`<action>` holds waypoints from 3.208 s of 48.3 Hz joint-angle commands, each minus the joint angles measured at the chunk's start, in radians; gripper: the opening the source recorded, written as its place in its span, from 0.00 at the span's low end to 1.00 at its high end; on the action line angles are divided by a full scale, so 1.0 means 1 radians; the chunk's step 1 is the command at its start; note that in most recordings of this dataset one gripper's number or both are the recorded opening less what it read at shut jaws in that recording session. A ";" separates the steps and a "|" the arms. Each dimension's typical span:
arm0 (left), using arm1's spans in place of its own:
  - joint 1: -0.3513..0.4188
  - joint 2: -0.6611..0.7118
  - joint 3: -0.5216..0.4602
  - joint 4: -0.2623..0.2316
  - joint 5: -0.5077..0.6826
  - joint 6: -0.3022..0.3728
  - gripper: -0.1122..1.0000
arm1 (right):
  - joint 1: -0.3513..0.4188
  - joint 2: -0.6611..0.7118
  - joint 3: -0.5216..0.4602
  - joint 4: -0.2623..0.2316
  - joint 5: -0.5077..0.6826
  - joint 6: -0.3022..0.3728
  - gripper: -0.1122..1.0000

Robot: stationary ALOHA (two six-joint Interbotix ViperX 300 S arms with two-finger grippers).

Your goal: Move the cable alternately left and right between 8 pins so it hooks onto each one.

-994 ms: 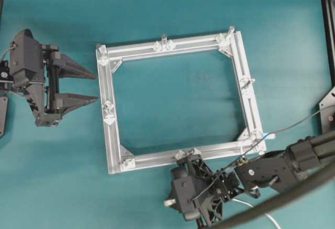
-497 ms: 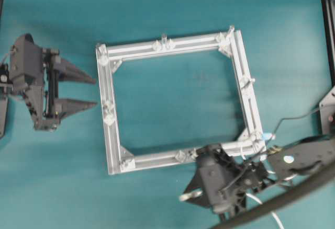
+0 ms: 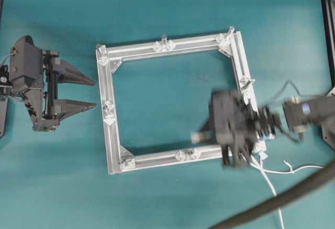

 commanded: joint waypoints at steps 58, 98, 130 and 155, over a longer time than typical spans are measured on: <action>-0.069 -0.595 0.160 0.006 0.359 -0.011 0.67 | 0.202 0.400 -0.609 -0.054 0.225 0.160 0.23; -0.071 -0.591 0.175 0.003 0.360 -0.025 0.67 | 0.215 0.673 -1.124 -0.126 0.557 0.675 0.23; -0.092 -0.732 0.216 0.005 0.397 -0.046 0.67 | 0.087 0.767 -1.278 -0.373 0.845 1.218 0.23; -0.092 -0.762 0.215 0.005 0.411 -0.046 0.67 | 0.067 0.772 -1.232 -0.425 1.026 1.422 0.23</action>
